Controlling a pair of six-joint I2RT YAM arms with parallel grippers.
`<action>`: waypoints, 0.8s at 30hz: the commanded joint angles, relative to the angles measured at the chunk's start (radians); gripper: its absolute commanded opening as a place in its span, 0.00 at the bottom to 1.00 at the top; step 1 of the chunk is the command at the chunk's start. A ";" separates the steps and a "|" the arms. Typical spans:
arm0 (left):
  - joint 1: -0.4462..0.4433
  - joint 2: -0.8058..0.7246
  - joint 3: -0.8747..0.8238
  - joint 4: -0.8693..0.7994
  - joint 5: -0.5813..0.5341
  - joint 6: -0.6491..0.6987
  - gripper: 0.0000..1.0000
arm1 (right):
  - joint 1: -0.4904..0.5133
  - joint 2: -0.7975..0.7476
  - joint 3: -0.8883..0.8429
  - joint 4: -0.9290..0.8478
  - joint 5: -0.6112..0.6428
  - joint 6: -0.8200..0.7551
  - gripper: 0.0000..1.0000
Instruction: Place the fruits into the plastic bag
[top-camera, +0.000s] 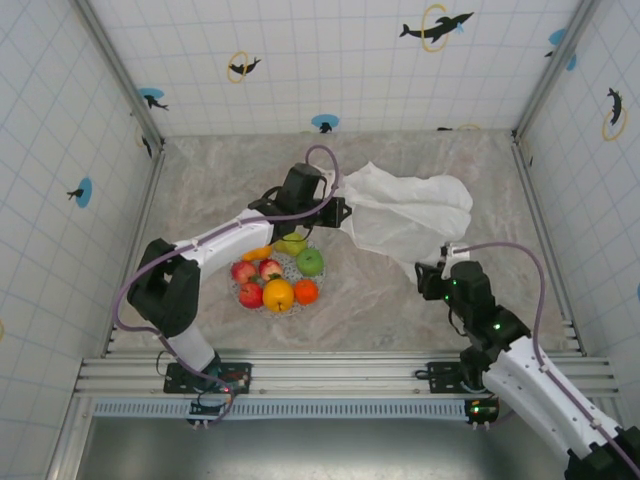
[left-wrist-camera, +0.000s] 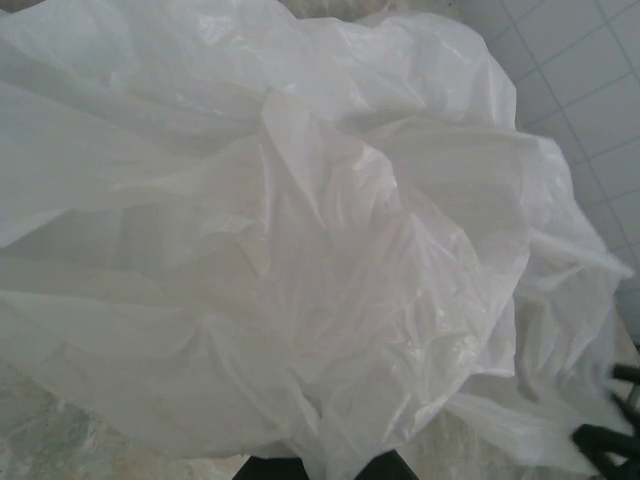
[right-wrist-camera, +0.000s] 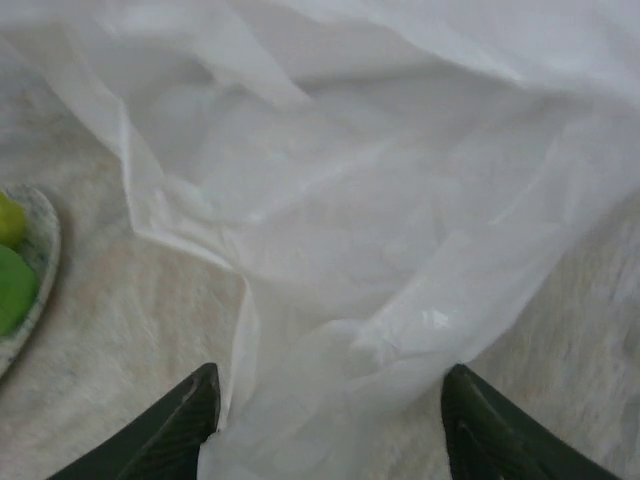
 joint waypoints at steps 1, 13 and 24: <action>0.002 -0.047 0.051 -0.092 0.018 0.079 0.00 | 0.039 0.015 0.137 -0.050 0.116 -0.087 0.67; 0.002 -0.090 0.031 -0.095 0.033 0.133 0.00 | 0.084 0.265 0.410 -0.091 0.173 -0.436 0.94; 0.002 -0.081 0.014 -0.105 0.085 0.143 0.00 | 0.059 0.549 0.319 0.266 0.157 -0.764 1.00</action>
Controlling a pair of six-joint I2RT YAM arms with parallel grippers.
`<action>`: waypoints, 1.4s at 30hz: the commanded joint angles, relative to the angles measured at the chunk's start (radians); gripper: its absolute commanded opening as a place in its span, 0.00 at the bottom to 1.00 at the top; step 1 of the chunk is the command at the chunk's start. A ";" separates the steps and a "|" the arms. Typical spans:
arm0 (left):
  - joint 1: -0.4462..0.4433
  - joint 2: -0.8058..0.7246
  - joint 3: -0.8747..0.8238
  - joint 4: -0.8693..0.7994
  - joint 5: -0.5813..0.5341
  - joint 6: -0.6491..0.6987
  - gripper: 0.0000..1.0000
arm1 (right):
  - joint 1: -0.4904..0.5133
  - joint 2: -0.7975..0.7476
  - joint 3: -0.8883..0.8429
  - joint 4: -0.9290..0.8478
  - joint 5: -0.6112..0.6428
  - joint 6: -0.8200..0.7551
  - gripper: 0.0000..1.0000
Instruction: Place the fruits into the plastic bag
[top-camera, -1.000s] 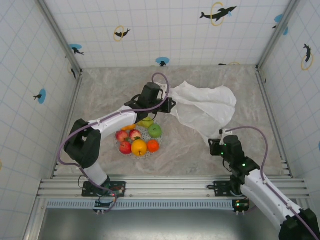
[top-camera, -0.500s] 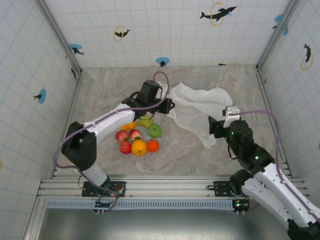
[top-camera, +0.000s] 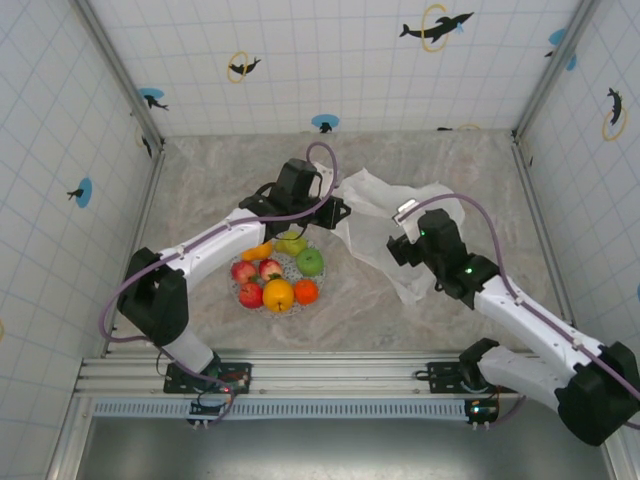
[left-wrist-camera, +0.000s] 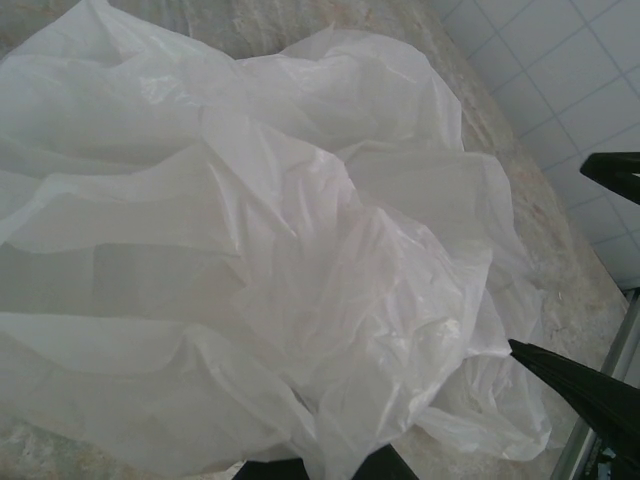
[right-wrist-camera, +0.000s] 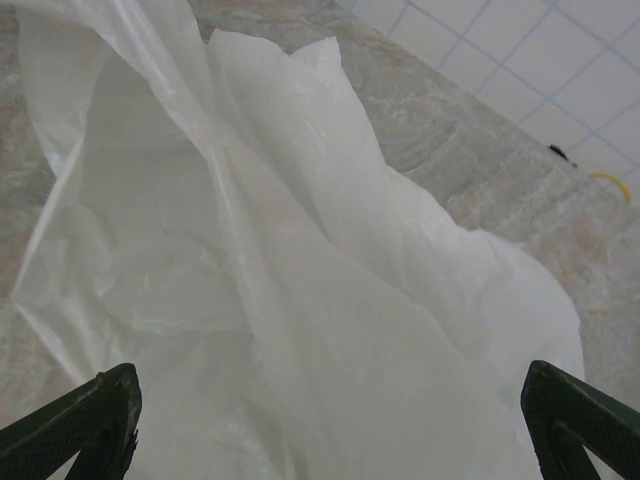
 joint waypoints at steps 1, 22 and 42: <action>0.001 -0.013 -0.008 -0.017 0.039 0.033 0.00 | -0.029 0.053 -0.034 0.187 0.015 -0.126 1.00; 0.002 -0.032 -0.057 0.123 -0.052 -0.122 0.08 | -0.117 0.216 -0.021 0.265 -0.120 0.262 0.00; -0.097 -0.242 -0.445 0.366 -0.364 -0.047 0.97 | -0.376 -0.020 -0.041 0.050 -0.493 0.859 0.00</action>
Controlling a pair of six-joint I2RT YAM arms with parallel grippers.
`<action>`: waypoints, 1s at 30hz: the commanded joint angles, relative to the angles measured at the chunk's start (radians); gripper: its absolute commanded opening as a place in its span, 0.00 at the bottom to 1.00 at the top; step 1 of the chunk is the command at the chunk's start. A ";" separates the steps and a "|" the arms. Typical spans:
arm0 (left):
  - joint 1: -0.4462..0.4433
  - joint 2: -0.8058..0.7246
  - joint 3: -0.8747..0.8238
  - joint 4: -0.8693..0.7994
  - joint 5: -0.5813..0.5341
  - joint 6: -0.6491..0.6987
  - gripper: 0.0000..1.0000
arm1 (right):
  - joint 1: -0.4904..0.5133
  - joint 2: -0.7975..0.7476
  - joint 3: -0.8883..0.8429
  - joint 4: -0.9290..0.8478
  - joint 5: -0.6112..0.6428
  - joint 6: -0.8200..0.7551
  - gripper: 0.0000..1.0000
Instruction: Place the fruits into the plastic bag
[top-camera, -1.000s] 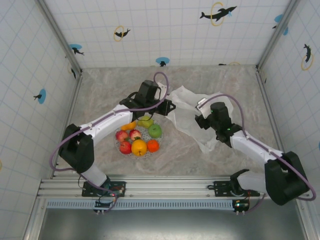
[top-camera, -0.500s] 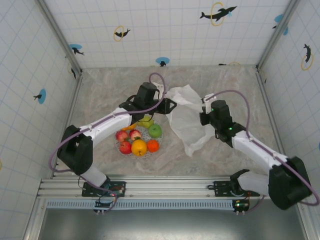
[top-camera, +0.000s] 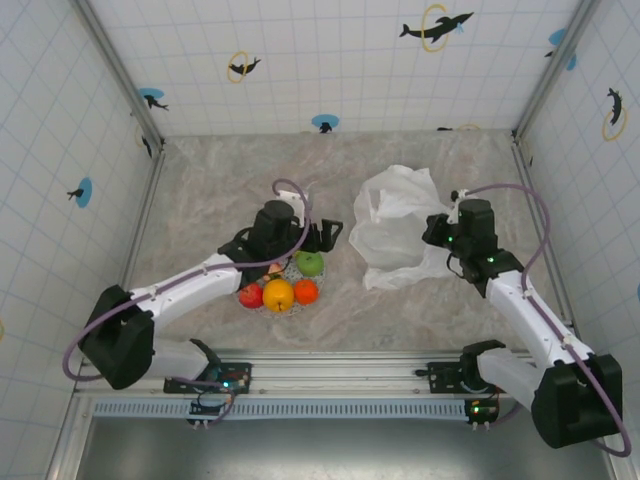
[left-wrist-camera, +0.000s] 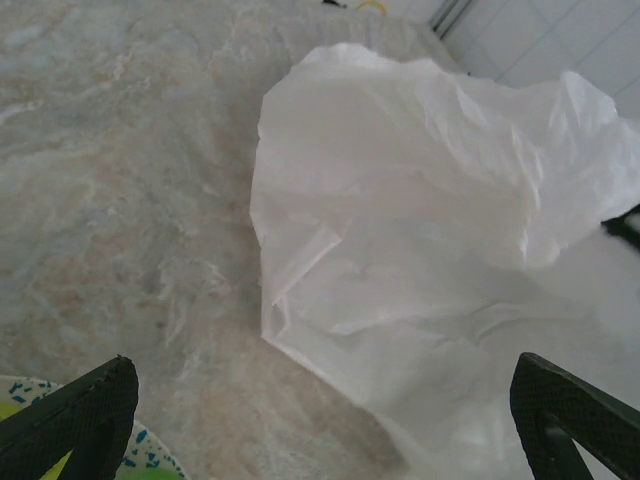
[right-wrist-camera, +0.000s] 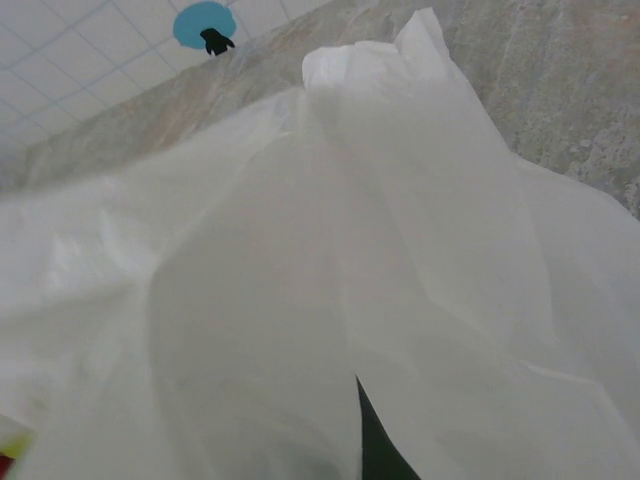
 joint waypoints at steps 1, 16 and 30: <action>-0.053 0.060 0.016 0.024 -0.074 0.115 0.97 | -0.027 -0.013 -0.025 0.030 -0.121 0.099 0.00; -0.095 0.430 0.211 0.085 -0.132 0.289 0.92 | -0.140 -0.031 -0.037 0.102 -0.275 0.226 0.00; -0.090 0.602 0.372 0.105 -0.077 0.216 0.25 | -0.161 -0.082 -0.020 0.039 -0.218 0.168 0.00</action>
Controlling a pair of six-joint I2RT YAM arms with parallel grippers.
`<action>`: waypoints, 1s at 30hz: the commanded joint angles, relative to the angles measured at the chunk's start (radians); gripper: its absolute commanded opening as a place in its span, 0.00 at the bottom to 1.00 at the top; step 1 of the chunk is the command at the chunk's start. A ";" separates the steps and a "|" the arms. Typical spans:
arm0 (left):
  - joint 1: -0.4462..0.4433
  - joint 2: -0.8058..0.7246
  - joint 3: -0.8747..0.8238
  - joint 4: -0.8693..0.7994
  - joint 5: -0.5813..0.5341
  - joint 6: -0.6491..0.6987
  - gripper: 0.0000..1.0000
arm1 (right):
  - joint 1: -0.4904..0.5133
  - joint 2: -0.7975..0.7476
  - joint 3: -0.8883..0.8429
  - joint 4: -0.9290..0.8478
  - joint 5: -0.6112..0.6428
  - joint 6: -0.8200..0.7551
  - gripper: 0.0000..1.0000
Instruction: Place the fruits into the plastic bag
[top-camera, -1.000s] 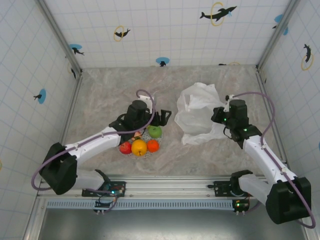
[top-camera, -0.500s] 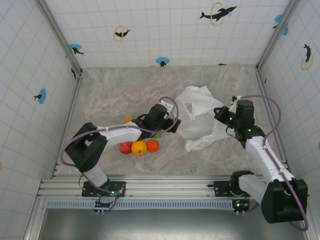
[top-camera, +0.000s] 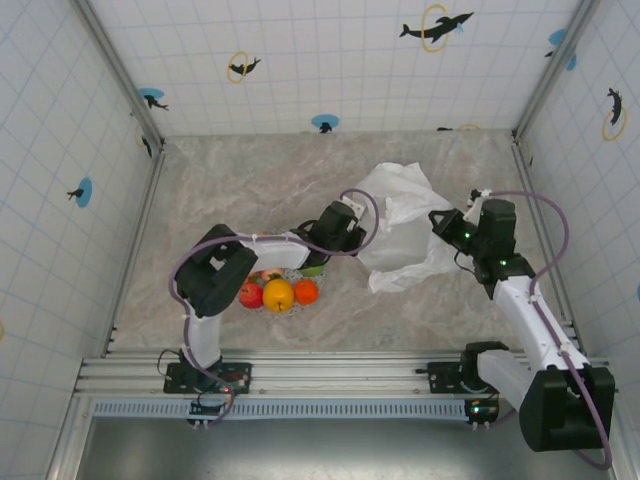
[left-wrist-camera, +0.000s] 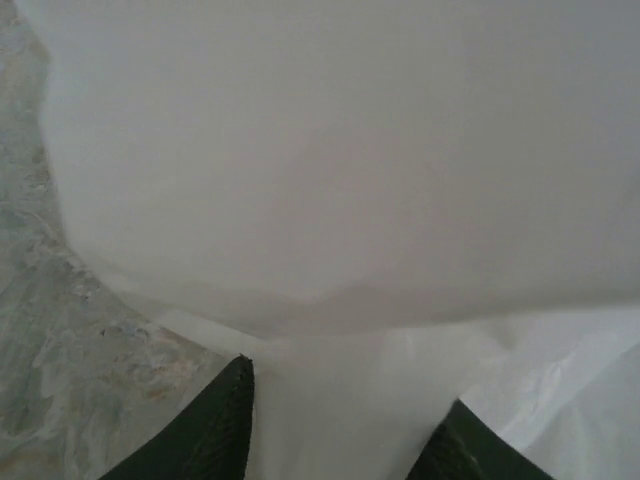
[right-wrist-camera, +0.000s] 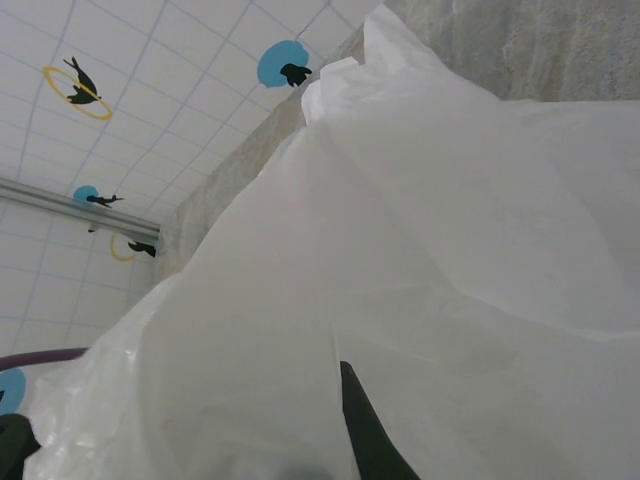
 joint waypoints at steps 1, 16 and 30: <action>0.005 -0.036 0.047 -0.004 0.067 -0.057 0.15 | 0.000 -0.049 0.035 -0.098 0.122 -0.124 0.00; 0.047 -0.277 -0.138 0.066 0.756 -0.374 0.00 | 0.124 -0.032 0.235 -0.427 0.675 -0.389 0.00; 0.115 -0.309 -0.160 -0.024 0.695 -0.373 0.00 | 0.131 0.014 0.187 -0.376 0.578 -0.439 0.00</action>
